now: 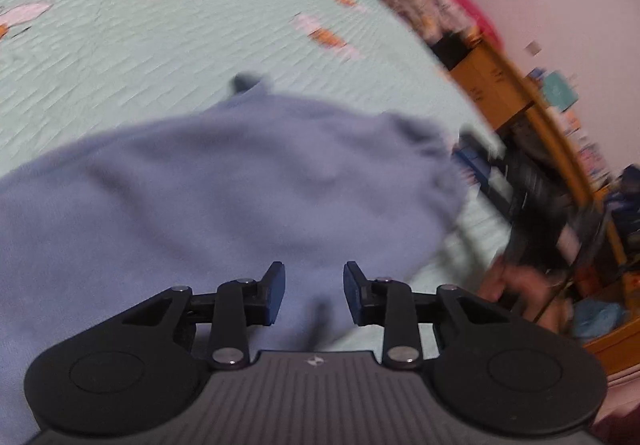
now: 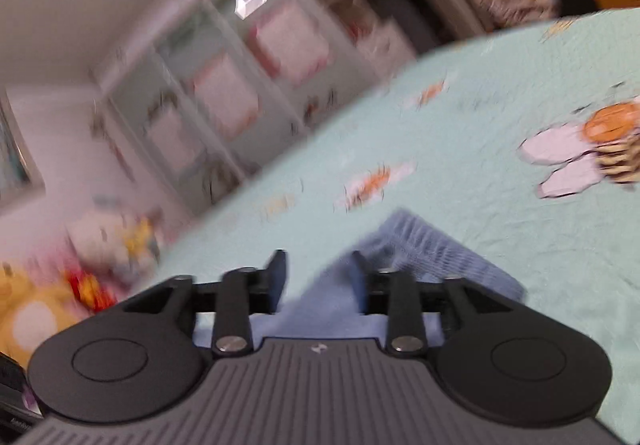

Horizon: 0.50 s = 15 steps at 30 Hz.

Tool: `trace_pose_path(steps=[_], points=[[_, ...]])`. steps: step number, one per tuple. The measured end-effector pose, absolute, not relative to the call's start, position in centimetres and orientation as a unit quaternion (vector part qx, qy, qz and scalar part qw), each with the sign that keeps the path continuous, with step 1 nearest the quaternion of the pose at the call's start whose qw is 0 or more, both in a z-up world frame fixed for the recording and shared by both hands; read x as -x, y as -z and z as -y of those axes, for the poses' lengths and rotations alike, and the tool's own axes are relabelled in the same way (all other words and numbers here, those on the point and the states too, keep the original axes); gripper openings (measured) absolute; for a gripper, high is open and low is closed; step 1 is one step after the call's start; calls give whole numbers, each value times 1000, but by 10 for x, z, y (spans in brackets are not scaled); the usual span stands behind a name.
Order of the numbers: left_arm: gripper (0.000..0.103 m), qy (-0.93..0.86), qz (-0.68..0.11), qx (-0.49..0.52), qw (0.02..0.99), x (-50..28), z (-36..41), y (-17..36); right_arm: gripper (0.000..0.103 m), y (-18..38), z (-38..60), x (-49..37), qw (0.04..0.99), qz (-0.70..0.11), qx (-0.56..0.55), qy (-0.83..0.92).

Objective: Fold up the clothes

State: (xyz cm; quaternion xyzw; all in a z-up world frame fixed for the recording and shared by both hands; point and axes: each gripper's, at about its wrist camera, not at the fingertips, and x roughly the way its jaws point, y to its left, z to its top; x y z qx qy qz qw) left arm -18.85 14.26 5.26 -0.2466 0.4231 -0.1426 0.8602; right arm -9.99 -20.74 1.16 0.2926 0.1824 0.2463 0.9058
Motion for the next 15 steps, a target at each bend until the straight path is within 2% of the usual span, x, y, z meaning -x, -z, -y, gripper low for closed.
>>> trace_pose_path(steps=[4, 11, 13, 15], points=[[33, 165, -403, 260, 862, 155, -119, -75, 46, 1, 234, 144, 914, -154, -332, -177], [34, 167, -388, 198, 884, 61, -52, -81, 46, 7, 235, 158, 908, -150, -341, -192], [34, 157, -389, 197, 886, 39, -43, -74, 58, 3, 246, 144, 916, -165, -334, -148], [34, 153, -389, 205, 885, 24, -36, -71, 60, 10, 251, 136, 914, -187, -337, -131]])
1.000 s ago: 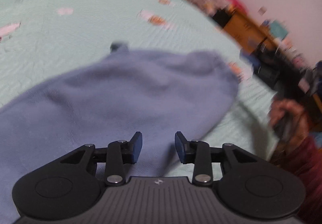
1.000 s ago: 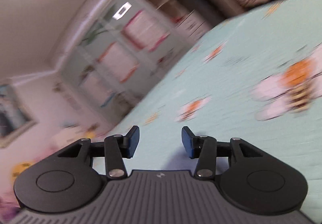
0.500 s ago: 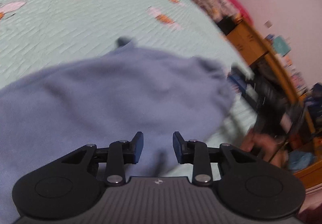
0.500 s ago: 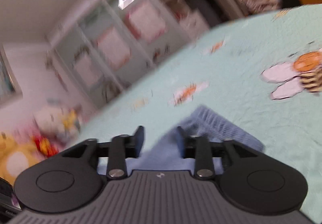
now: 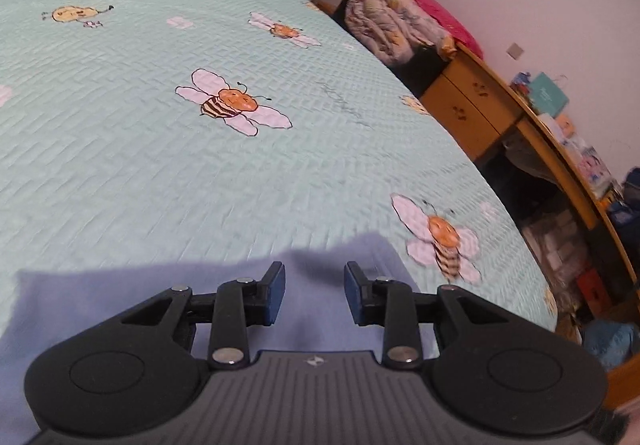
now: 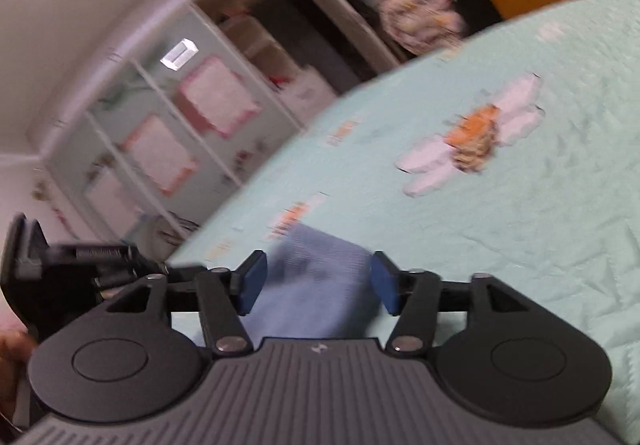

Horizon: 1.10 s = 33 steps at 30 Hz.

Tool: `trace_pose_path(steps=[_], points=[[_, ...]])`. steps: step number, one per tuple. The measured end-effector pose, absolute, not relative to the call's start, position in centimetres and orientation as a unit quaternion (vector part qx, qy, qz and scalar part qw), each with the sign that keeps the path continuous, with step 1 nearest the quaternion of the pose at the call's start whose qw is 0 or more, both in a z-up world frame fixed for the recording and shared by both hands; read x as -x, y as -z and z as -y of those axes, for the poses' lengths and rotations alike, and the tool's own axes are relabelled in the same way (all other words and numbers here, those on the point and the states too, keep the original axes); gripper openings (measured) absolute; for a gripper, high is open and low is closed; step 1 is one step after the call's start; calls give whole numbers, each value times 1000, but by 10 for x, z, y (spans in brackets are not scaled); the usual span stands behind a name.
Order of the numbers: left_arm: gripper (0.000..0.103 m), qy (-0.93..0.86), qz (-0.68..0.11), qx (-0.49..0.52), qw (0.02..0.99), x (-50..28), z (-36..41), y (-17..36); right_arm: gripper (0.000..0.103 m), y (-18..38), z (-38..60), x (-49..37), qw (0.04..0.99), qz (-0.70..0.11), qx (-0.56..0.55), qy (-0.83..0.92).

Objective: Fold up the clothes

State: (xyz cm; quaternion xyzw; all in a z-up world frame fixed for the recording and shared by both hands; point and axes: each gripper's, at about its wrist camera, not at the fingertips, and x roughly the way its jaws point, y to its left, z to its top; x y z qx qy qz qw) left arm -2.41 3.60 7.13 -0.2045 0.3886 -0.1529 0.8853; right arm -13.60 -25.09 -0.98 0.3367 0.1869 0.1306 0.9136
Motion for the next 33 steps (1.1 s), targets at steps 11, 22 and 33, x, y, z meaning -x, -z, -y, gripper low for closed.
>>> trace_pose_path(steps=[11, 22, 33], points=[[35, 151, -392, 192, 887, -1, -16, -48, 38, 11, 245, 106, 916, -193, -319, -144], [41, 149, -402, 134, 894, -8, 0, -31, 15, 22, 248, 102, 914, -232, -308, -123], [43, 131, -382, 136, 905, 7, 17, -31, 16, 7, 210, 115, 957, -197, -171, -126]])
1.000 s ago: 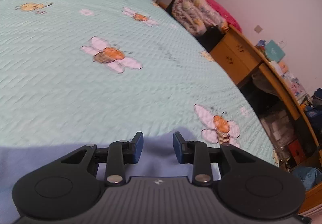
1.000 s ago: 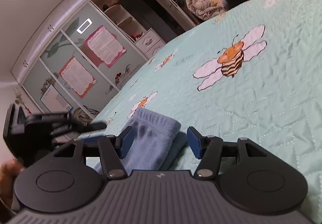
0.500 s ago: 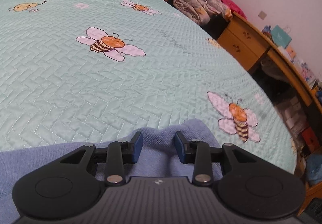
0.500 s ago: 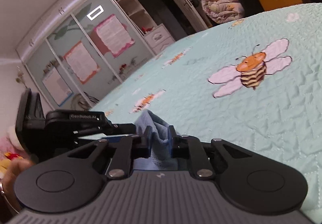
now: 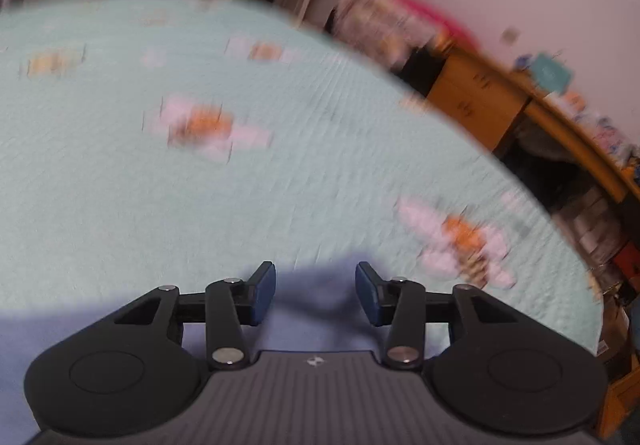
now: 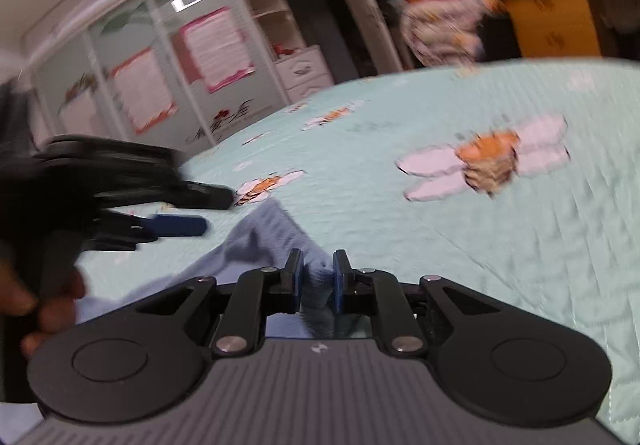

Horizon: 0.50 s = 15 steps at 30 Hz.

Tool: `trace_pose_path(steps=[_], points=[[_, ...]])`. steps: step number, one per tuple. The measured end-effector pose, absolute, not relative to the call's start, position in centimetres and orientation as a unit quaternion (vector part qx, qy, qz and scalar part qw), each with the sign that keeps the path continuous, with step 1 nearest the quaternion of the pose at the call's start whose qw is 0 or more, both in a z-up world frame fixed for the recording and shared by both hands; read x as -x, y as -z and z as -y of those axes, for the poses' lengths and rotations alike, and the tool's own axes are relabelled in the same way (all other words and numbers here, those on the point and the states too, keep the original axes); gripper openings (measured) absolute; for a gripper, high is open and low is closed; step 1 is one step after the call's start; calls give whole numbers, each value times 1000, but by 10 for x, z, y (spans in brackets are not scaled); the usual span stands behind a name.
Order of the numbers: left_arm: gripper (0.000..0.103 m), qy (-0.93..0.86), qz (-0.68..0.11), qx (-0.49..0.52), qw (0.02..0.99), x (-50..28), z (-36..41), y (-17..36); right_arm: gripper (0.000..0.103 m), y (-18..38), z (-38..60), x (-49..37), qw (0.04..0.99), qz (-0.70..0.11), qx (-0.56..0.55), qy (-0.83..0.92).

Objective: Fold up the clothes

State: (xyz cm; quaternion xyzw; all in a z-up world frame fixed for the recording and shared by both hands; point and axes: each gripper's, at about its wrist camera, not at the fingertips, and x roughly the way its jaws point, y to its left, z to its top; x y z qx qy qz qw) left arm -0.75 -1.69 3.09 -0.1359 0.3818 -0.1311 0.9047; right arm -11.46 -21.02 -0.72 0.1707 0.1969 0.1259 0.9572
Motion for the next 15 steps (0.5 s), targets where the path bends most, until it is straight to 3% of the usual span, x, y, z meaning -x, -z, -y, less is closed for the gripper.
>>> trace_pose_path(steps=[5, 15], points=[[44, 127, -351, 51, 926, 24, 38, -19, 18, 10, 218, 110, 944, -223, -192, -148], [47, 180, -350, 63, 917, 52, 54, -48, 18, 14, 232, 114, 934, -212, -239, -162]])
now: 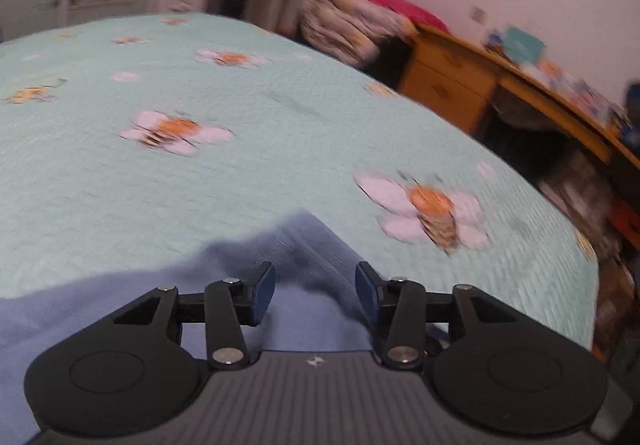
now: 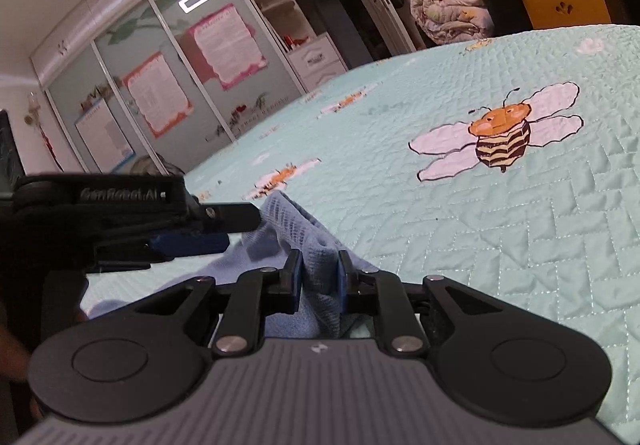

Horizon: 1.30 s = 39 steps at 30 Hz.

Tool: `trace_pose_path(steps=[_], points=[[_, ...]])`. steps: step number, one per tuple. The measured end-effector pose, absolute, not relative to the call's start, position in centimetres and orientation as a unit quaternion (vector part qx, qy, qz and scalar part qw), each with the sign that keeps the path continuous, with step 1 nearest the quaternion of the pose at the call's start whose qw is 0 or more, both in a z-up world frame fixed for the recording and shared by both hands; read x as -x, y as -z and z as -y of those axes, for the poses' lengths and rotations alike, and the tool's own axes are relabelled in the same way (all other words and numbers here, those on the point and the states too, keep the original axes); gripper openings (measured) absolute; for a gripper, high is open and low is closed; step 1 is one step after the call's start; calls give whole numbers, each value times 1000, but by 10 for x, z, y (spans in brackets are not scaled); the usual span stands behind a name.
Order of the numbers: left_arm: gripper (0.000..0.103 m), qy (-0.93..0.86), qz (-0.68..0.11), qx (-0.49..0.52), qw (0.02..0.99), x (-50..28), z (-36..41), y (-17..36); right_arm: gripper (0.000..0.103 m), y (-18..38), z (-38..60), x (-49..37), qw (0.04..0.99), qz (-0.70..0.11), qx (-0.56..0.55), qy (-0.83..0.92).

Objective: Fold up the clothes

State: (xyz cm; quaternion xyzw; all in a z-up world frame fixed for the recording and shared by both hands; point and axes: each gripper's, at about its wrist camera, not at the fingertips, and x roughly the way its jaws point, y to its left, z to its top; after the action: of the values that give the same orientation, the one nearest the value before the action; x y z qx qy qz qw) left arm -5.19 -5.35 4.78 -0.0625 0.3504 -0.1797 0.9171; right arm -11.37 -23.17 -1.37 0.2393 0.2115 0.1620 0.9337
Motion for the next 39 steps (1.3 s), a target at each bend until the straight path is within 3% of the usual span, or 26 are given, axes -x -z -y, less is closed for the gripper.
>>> trace_pose_path(steps=[3, 9, 13, 14, 16, 18, 21, 26, 32, 39], points=[[46, 183, -391, 64, 900, 39, 58, -27, 15, 18, 242, 113, 916, -220, -278, -188], [49, 196, -377, -45, 904, 41, 77, -24, 15, 21, 254, 112, 899, -254, -304, -188], [51, 199, -355, -21, 913, 48, 66, -15, 20, 6, 280, 123, 908, -211, -316, -177], [51, 201, -343, -17, 918, 52, 64, -12, 24, 1, 285, 117, 913, -209, -305, -175], [51, 203, -321, -19, 925, 60, 63, -7, 41, -9, 294, 103, 921, -208, -281, -173], [52, 202, -307, -28, 929, 65, 66, -5, 45, -14, 292, 74, 918, -228, -254, -202], [51, 204, -306, -25, 930, 64, 65, -5, 45, -13, 281, 22, 895, -270, -227, -273], [52, 216, -304, 0, 928, 62, 56, -2, 46, -11, 245, -10, 873, -321, -93, -356], [53, 225, -301, 15, 926, 62, 51, -1, 47, -26, 221, 5, 844, -290, 42, -450], [53, 228, -300, 19, 926, 62, 50, 1, 50, -42, 230, 14, 879, -236, 63, -409]])
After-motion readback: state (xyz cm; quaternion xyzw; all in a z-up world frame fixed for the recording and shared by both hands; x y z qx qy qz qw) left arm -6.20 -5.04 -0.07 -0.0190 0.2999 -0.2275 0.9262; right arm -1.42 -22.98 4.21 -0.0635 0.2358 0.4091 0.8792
